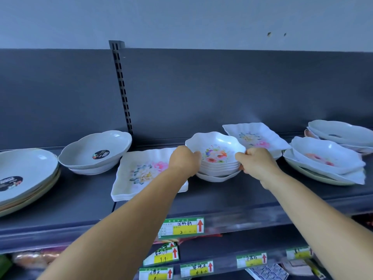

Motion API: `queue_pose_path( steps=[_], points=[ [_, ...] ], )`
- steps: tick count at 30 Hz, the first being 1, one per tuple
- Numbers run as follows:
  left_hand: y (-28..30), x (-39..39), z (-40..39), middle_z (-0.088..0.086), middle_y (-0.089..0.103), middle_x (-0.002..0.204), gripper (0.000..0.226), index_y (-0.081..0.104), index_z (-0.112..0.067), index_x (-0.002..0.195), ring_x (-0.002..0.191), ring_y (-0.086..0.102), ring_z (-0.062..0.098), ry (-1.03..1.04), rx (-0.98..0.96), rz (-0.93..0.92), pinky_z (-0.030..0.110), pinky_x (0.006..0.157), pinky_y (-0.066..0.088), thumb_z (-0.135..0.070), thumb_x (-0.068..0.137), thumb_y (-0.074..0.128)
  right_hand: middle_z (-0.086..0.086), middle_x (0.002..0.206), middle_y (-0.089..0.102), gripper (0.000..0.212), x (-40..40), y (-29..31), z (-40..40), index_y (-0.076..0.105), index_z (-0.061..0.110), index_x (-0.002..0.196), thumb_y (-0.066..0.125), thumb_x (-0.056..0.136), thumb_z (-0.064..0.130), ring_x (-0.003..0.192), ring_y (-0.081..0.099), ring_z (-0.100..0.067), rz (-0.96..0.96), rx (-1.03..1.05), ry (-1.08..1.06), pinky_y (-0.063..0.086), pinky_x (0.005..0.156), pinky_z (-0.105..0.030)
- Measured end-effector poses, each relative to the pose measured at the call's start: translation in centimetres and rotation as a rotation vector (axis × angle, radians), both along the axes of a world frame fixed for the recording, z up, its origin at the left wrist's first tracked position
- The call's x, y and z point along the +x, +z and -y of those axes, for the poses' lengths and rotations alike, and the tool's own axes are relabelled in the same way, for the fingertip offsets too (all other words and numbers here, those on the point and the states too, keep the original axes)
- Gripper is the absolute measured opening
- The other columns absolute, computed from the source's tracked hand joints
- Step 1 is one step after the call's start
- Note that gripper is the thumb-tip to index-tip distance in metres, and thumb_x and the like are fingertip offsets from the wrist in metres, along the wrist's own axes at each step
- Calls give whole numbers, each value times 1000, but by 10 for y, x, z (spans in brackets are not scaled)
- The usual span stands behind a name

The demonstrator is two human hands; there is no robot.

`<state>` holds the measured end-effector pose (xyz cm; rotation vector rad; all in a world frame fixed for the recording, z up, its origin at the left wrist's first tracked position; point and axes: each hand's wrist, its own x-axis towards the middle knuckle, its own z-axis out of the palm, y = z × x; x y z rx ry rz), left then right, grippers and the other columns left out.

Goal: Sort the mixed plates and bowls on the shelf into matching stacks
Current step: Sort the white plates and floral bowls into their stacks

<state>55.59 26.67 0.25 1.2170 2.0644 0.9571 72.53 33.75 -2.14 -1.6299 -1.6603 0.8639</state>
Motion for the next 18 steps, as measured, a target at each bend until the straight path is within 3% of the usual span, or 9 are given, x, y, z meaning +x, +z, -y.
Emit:
queue_pose_path(
  steps=[3,10,18],
  points=[
    [2,3,-3,4,30,57,37,27,-11,62,47,26,18,-7,-53,-74,24,42,21,-16,96,42,-8,75,51,14,1,1,-3,54,11,78,56,81,25,69,45,-20,52,10,37,34,64,-30],
    [9,2,-10,2,26,59,38,26,-11,61,51,23,16,-64,-108,-208,24,46,21,-12,96,42,-3,60,40,28,2,5,-8,36,14,61,52,82,21,55,34,-20,109,-29,89,25,50,-25],
    [8,-8,-18,2,29,61,32,28,-12,62,53,25,17,-36,-83,-216,23,49,22,-6,92,40,-7,68,47,31,8,3,-10,38,15,63,53,80,36,65,46,-21,84,-46,120,37,65,-31]
  ],
)
